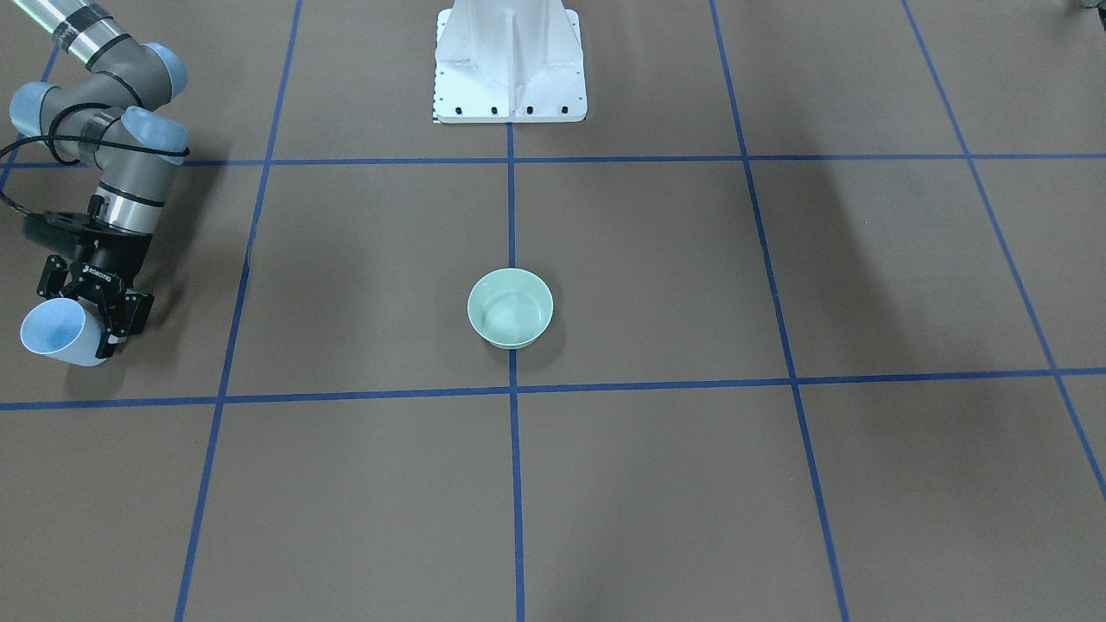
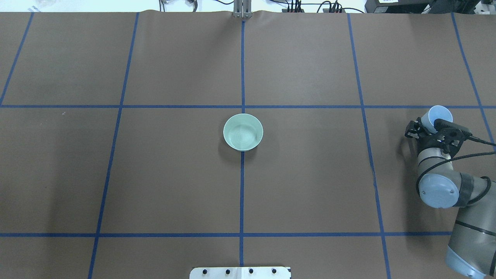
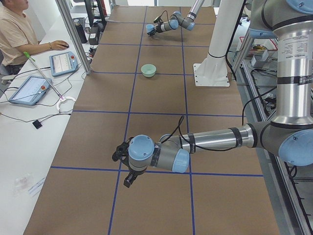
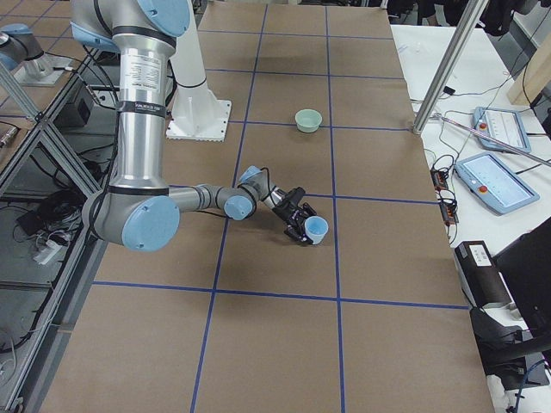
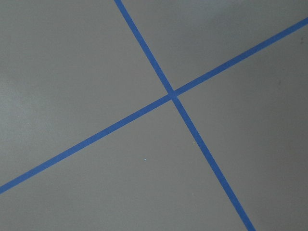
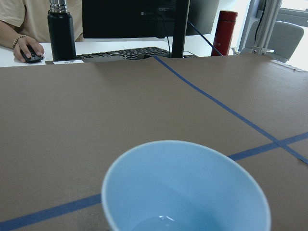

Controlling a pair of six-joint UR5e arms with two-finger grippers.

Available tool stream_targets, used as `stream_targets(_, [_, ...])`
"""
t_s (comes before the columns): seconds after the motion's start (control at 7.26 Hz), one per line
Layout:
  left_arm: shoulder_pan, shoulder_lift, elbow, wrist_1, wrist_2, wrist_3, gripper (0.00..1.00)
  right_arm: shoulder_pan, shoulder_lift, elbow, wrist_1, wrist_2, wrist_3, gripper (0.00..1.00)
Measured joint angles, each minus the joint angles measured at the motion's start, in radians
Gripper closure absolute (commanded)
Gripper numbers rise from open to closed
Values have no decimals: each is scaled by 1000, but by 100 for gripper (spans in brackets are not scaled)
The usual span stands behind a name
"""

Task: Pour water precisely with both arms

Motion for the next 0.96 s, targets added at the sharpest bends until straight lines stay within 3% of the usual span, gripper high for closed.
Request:
stream_targets(0.55, [-15,-2,-6,30,2,-96,0,52,54,4,5,-1,-118,100])
stream_targets(0.96, [-61,-25,-63,266,12,-134,0,68,167,10,7,81,-174,100])
